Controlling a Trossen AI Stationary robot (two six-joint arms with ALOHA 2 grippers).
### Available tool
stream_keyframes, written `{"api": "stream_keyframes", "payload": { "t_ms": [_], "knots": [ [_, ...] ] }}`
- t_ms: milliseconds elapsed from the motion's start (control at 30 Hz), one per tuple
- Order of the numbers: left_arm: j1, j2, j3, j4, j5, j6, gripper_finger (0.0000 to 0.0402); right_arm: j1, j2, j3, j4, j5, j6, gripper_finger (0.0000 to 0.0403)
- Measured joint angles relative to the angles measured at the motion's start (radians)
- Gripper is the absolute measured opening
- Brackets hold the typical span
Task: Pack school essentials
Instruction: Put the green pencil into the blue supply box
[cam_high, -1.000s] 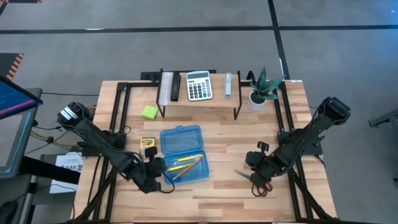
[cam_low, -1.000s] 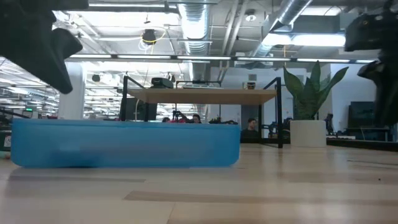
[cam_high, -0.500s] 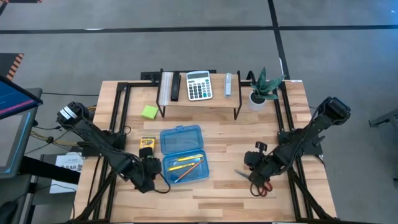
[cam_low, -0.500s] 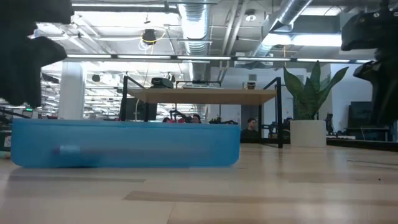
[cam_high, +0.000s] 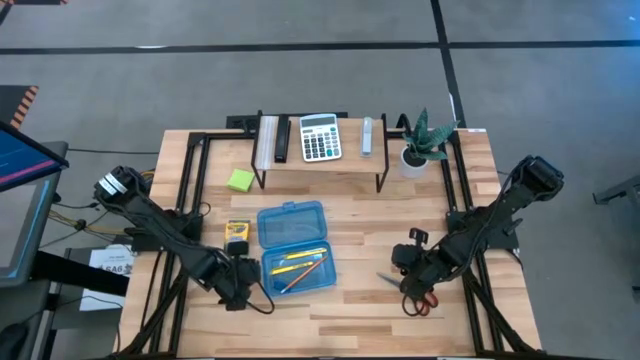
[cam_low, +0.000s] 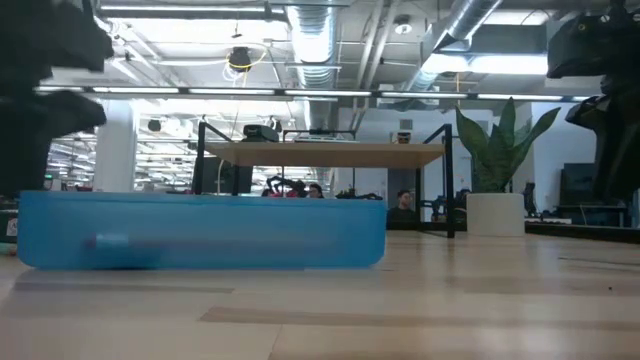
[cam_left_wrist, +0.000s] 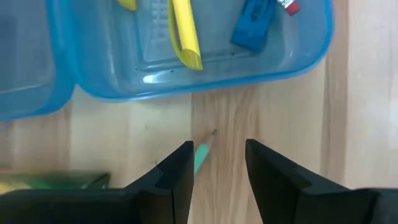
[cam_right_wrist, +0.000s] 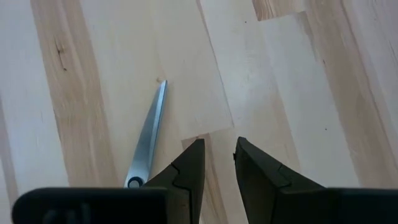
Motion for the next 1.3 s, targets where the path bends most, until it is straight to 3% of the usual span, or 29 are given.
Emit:
{"api": "stream_keyframes", "payload": {
  "t_ms": [567,1000,1300],
  "knots": [
    [0.053,0.005,-0.182,0.248,0.068,0.124,0.0128,-0.003,0.0,0.0,0.009,0.0,-0.007,0.0109],
    [0.053,0.005,-0.209,0.295,0.094,0.178,0.0009,-0.003,0.0,0.0,0.02,0.002,-0.01,0.0109],
    [0.053,-0.023,-0.175,0.23,0.053,0.125,0.0001,-0.003,0.0,0.0,0.024,0.005,-0.023,0.0109]
  ]
}}
